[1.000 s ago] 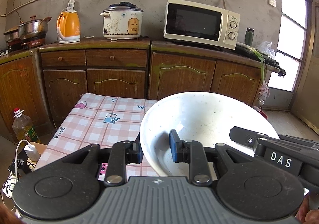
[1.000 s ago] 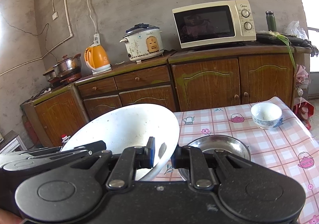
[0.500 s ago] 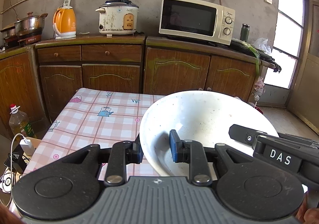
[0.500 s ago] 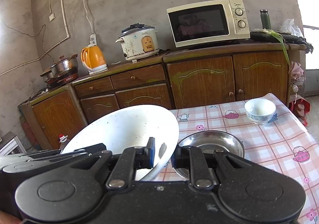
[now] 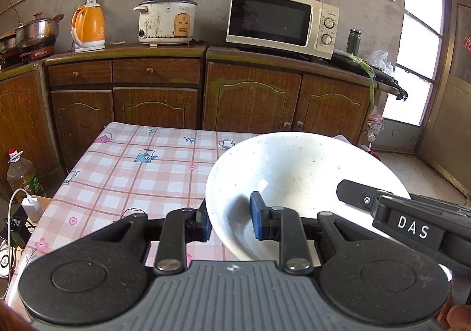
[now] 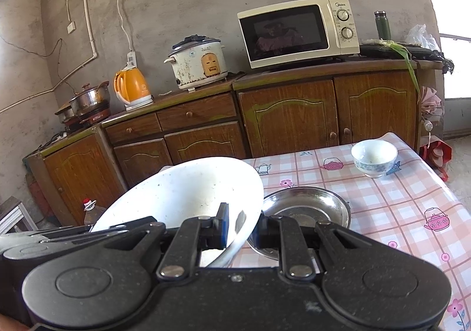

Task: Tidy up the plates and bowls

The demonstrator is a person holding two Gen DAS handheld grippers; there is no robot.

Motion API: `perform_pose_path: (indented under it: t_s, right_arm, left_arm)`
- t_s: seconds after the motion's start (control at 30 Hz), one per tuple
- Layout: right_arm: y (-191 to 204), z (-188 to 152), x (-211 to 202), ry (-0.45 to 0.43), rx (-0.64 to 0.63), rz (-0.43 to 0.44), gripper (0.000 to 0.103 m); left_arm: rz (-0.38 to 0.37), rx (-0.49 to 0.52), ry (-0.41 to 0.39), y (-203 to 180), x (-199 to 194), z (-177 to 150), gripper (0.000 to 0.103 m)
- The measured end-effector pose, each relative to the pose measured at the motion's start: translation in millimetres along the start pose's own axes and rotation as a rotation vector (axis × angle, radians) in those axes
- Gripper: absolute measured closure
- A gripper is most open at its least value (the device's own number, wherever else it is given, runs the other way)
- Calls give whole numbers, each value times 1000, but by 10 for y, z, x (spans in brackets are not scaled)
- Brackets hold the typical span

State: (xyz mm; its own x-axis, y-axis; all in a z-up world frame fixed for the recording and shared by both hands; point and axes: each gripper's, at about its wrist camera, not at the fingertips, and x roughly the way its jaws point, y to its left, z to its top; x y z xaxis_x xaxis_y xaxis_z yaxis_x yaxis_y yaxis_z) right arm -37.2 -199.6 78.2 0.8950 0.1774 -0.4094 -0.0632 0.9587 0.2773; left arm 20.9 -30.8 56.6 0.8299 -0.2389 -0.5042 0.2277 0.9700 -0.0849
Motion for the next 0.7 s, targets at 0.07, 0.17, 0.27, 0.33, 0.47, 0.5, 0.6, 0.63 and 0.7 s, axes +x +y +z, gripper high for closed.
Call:
perform_pose_path:
  t_s: [0.07, 0.17, 0.27, 0.33, 0.47, 0.5, 0.6, 0.63, 0.7]
  right_arm:
    - [-19, -12, -15, -1, 2, -3, 82]
    - [-41, -30, -39, -1, 5, -8, 82]
    - [-66, -50, -58, 0, 8, -12, 82]
    - [-80, -65, -73, 1, 9, -14, 82]
    - [-99, -90, -101, 1, 10, -22, 82]
    - [-109, -97, -105, 1, 13, -23, 82]
    - [-130, -109, -118, 1, 16, -26, 82]
    - [-139, -114, -122, 1, 17, -28, 82]
    - [-153, -116, -122, 4, 20, -30, 82]
  left_arm:
    - [-3, 4, 1, -19, -4, -14, 78]
    - [-9, 5, 5, -41, -1, -31, 78]
    - [-14, 7, 11, -57, 2, -49, 78]
    - [-18, 10, 14, -68, 6, -55, 78]
    - [-26, 15, 18, -86, 11, -73, 78]
    - [-28, 15, 20, -90, 15, -78, 78]
    - [-34, 17, 23, -98, 19, -97, 78]
    - [-35, 18, 24, -99, 21, -100, 78]
    - [-38, 21, 27, -108, 28, -111, 78]
